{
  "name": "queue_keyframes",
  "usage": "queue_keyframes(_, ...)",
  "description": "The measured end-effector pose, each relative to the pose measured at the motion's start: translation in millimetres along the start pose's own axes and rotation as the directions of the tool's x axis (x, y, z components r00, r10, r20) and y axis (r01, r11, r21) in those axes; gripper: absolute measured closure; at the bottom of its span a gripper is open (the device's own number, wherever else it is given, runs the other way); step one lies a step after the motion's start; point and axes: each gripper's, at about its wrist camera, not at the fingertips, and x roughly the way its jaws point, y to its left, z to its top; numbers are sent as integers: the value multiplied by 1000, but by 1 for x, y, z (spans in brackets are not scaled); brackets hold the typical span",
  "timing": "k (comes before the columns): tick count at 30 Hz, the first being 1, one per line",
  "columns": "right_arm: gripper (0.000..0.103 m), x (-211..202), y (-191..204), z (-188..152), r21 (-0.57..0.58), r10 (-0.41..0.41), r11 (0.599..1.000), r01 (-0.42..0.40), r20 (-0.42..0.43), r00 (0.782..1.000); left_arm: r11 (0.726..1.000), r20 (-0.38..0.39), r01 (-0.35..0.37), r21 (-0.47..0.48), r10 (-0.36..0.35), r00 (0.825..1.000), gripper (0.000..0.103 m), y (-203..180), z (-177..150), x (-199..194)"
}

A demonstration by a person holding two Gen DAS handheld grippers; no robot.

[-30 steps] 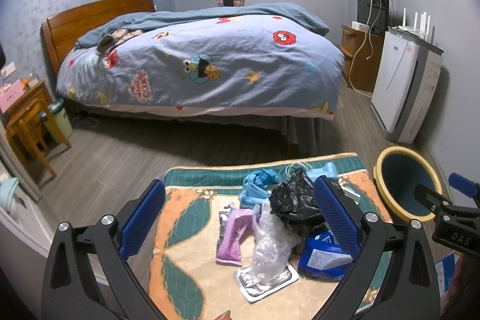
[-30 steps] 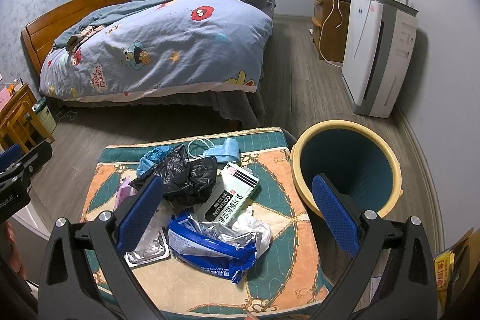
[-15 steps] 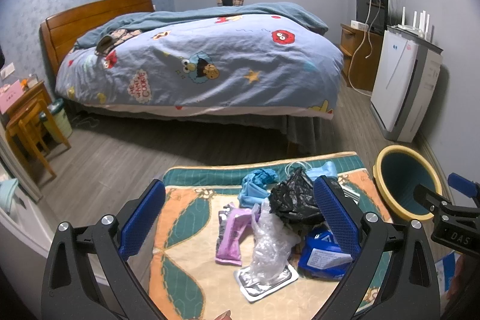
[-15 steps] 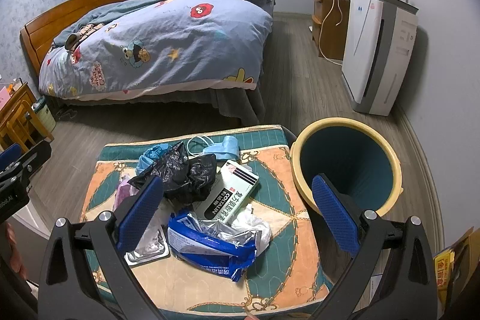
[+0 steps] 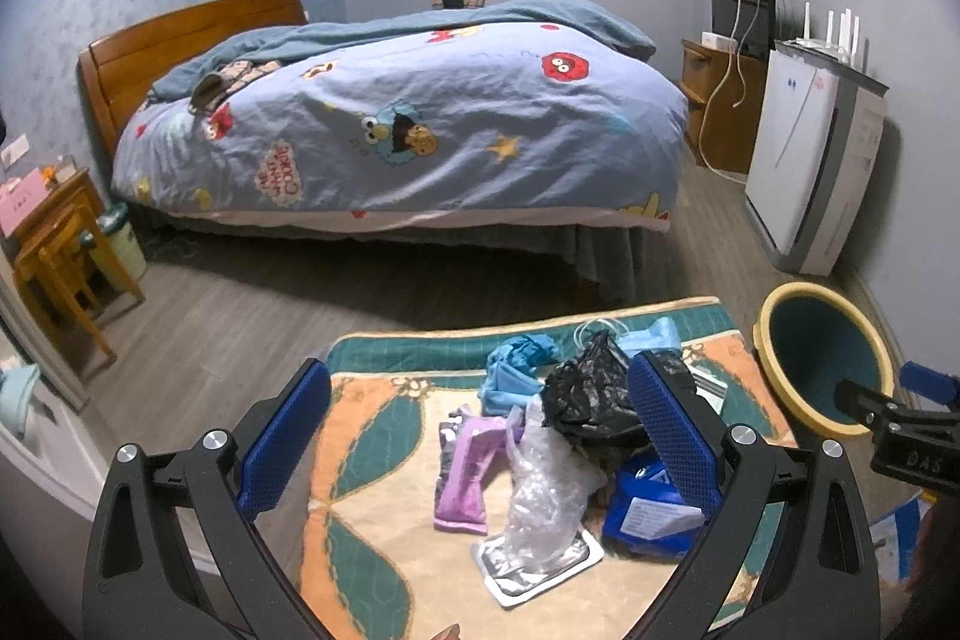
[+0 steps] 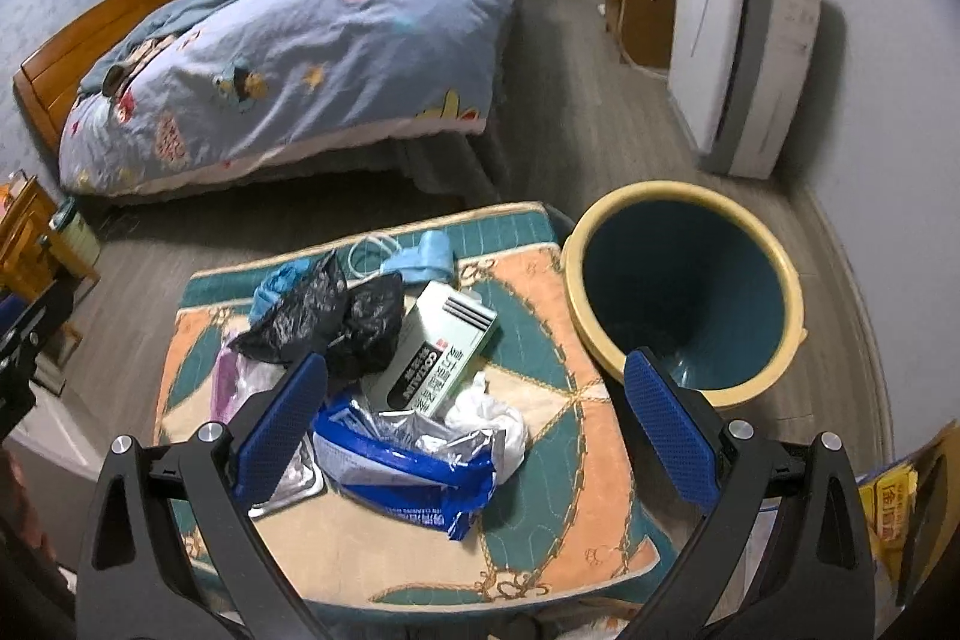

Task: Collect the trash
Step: 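Grasp the black plastic bag with the left tool while the right tool grasps the blue-white wrapper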

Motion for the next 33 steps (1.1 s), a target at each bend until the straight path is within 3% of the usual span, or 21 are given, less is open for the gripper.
queue_keyframes(4,5,9,-4,14,-22,62,998,-61,35,997,1000,-18,19,-5,-20,1000,5,0,8,8)
queue_keyframes(10,5,47,-24,35,40,45,998,-45,2,999,1000,21,19,-20,-18,1000,5,-5,24,35)
queue_keyframes(16,5,69,-37,37,-1,21,1000,-21,-62,998,998,-89,6,67,0,996,5,-30,26,79)
queue_keyframes(20,5,81,-46,34,-26,15,999,-18,-107,994,986,-176,117,119,-95,980,5,-57,15,98)
queue_keyframes(25,6,82,-63,33,5,2,1000,-1,-127,992,954,-243,201,220,-146,959,7,-90,1,110)
queue_keyframes(29,6,80,-74,34,39,13,999,-8,-120,993,925,-302,248,288,-158,940,9,-109,-20,122)
queue_keyframes(33,6,79,-72,35,24,20,1000,-17,-118,993,890,-364,285,356,-149,919,22,-120,-41,130)
